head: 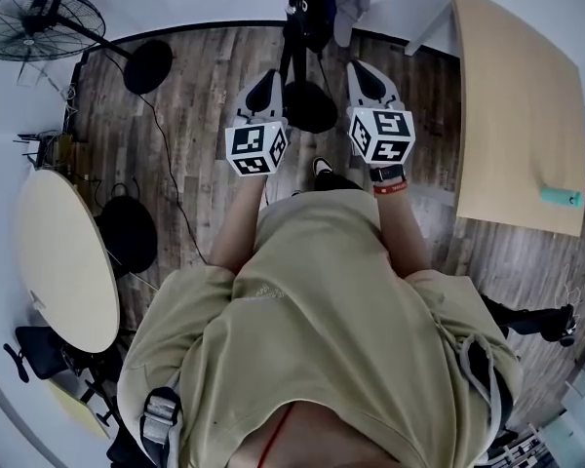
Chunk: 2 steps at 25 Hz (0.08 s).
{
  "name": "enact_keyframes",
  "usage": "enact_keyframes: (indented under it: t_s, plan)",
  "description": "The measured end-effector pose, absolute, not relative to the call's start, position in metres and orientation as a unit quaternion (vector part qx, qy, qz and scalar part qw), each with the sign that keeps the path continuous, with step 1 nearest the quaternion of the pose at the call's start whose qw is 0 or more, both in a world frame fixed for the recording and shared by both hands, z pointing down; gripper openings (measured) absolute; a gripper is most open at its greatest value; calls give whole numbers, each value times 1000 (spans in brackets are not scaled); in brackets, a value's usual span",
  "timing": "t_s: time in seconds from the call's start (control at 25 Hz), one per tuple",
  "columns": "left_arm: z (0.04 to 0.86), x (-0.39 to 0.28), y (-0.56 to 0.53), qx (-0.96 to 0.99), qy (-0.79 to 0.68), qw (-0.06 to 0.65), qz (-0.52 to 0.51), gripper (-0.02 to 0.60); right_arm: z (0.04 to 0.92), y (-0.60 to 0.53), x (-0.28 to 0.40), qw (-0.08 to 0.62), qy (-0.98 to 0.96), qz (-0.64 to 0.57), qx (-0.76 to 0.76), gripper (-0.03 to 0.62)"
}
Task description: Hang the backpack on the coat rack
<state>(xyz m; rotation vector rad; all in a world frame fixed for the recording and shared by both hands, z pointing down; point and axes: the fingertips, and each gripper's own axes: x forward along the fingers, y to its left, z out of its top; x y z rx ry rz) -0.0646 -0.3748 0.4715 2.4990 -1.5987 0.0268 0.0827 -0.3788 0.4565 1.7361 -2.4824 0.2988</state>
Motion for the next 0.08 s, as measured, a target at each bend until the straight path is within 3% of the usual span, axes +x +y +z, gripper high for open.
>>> enact_keyframes:
  t_s: [0.08]
  plan:
    - [475, -63, -375, 838, -540, 77, 23, 25, 457, -379, 84, 50, -815, 101, 568, 15]
